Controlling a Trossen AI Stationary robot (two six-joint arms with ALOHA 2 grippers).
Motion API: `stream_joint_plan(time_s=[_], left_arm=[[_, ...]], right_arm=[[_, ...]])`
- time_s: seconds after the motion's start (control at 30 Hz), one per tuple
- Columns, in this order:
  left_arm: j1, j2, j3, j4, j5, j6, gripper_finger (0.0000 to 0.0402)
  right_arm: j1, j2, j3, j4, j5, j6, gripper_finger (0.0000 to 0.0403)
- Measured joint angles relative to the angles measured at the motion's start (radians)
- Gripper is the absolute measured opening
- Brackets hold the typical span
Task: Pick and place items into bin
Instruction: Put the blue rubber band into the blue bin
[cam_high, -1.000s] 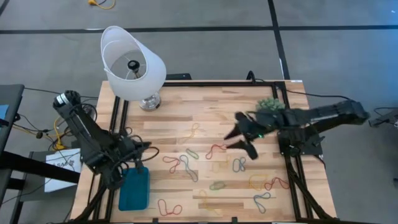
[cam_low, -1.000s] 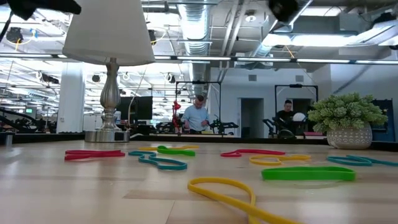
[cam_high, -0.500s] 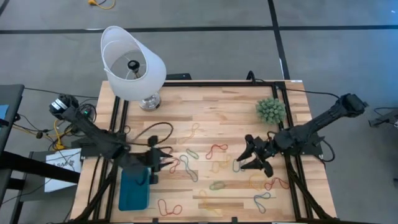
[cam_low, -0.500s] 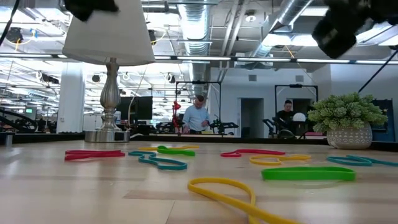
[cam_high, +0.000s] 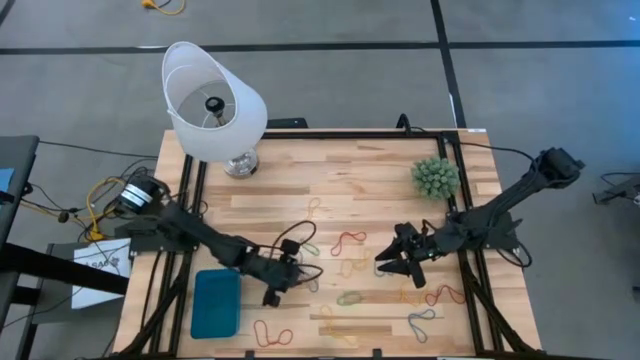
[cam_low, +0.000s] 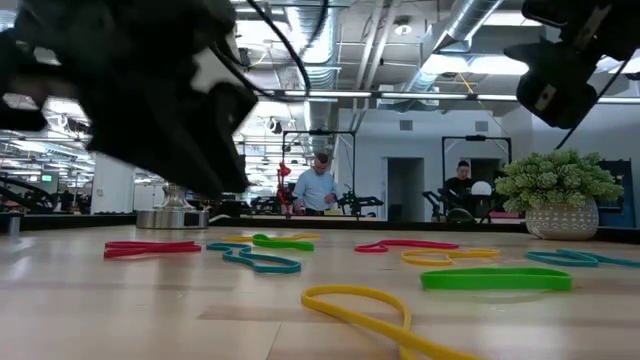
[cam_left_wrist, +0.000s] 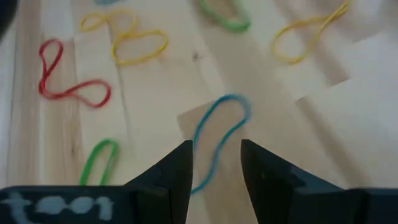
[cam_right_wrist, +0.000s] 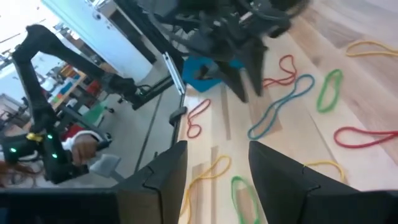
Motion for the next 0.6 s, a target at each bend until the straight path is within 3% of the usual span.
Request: stream_joint_plan(time_s=[0.3, 0.6], left_arm=[[0.066, 0.072, 0.000, 0.014, 0.198, 0.006, 0.0126], [0.091, 0.143, 0.005, 0.090, 0.173, 0.028, 0.0126]], right_arm=[[-0.001, 0.006, 0.000, 0.043, 0.010, -0.005, 0.0159], [-0.001, 0.005, 0.000, 0.045, 0.026, -0.006, 0.0156]])
